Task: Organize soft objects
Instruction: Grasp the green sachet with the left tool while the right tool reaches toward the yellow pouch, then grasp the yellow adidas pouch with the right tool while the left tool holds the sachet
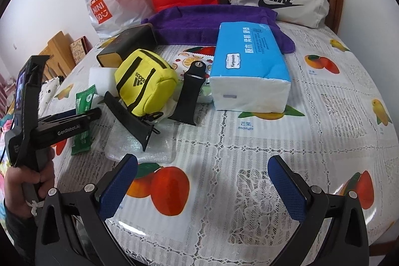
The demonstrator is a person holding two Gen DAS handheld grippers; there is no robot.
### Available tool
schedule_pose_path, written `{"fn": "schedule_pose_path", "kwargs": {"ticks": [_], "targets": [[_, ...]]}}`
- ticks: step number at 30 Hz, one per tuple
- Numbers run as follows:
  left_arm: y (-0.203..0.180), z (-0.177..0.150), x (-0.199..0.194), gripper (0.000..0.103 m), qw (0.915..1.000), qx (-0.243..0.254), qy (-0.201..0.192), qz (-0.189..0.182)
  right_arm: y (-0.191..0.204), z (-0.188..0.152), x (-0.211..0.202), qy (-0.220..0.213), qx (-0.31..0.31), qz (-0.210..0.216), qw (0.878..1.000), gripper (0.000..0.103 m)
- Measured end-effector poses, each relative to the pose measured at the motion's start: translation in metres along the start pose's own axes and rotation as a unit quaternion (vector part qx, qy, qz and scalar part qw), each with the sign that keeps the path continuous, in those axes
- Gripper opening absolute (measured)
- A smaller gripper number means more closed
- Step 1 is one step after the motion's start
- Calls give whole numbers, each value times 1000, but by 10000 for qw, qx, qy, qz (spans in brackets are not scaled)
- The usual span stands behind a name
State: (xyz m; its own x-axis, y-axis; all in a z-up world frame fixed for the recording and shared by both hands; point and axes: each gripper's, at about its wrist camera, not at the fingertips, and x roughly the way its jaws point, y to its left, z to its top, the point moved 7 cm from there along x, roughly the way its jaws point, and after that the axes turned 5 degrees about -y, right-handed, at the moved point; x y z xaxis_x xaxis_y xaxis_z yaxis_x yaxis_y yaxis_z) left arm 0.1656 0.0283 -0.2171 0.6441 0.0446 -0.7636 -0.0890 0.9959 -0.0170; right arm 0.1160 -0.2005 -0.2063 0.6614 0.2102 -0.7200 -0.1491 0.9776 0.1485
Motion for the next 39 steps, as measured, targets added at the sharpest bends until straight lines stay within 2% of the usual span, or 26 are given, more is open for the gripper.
{"fn": "schedule_pose_path", "kwargs": {"ticks": [5, 10, 19, 24, 26, 28, 29, 31, 33, 36, 39], "targets": [[7, -3, -9, 41, 9997, -66, -24, -249, 4, 9, 1, -102, -2, 133, 9999, 103], [18, -6, -7, 41, 10000, -30, 14, -52, 18, 24, 2, -256, -274, 259, 9990, 103], [22, -7, -5, 41, 9999, -32, -70, -103, 47, 58, 19, -586, -967, 215, 9934, 101], [23, -7, -5, 42, 9998, -62, -112, -183, 58, 68, 41, -513, -1208, 151, 9912, 99], [23, -7, -5, 42, 9997, -65, -117, -193, 61, 68, 53, -387, -1268, 124, 9911, 91], [23, -7, -5, 43, 9997, -74, -120, -215, 63, 64, 63, -166, -1325, 146, 9909, 70], [23, -7, -5, 43, 9997, -63, -118, -227, 64, 61, 68, -73, -1345, 201, 9907, 63], [23, -7, -5, 43, 9996, -74, -121, -262, 65, 62, 64, -201, -1323, 205, 9908, 46], [24, -7, -5, 43, 9994, -124, -127, -300, 63, 66, 54, -375, -1156, 362, 9919, 34], [23, -7, -5, 43, 9995, -111, -138, -272, 59, 70, 43, -431, -800, 756, 9930, 26], [22, -7, -5, 43, 9995, -95, -151, -260, 56, 70, 33, -496, -693, 815, 9930, 25]]}}
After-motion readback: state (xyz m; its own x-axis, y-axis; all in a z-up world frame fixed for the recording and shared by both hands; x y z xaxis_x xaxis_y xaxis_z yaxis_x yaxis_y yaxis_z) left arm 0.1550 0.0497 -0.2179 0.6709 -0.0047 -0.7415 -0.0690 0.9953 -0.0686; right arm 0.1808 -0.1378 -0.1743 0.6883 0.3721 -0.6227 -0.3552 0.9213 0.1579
